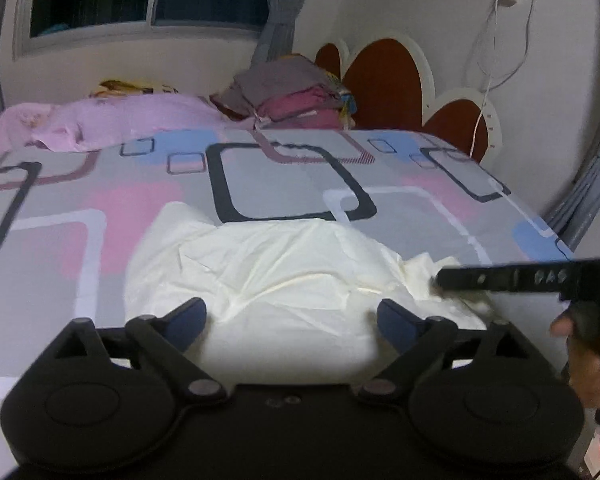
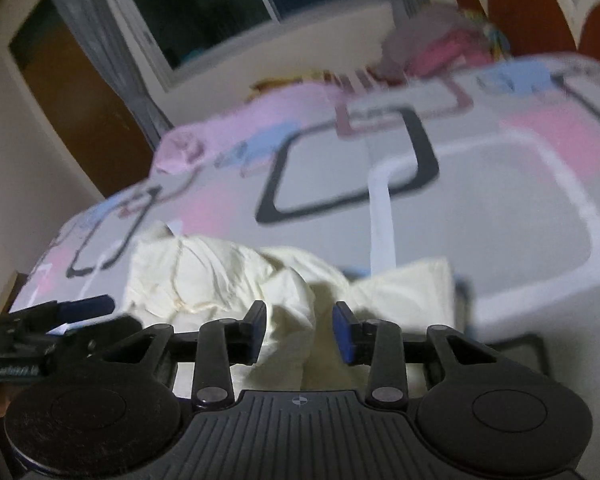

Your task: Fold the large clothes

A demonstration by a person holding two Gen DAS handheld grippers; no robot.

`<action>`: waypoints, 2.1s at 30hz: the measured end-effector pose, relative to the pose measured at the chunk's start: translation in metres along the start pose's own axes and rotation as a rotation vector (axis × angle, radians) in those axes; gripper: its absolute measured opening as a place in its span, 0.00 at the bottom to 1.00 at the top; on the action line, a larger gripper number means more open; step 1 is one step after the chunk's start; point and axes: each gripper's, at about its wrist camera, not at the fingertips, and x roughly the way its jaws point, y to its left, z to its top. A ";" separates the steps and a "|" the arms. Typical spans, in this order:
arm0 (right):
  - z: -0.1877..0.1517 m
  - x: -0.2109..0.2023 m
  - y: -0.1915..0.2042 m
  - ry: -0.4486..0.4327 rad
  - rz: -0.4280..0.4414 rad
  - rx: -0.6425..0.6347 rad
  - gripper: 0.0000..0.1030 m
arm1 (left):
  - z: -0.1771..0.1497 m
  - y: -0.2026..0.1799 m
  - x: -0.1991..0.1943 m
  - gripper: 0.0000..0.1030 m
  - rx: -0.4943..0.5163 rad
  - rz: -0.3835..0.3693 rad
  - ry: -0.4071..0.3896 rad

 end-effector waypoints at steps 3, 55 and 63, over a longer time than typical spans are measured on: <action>-0.004 -0.007 0.010 0.000 0.028 -0.043 0.35 | -0.005 -0.006 -0.007 0.89 0.000 0.028 0.009; -0.073 0.019 -0.091 0.253 0.088 0.282 0.88 | -0.071 0.058 -0.019 1.00 -0.366 -0.013 0.143; -0.079 0.026 -0.102 0.253 0.161 0.341 0.88 | -0.094 0.087 0.006 1.00 -0.556 -0.190 0.186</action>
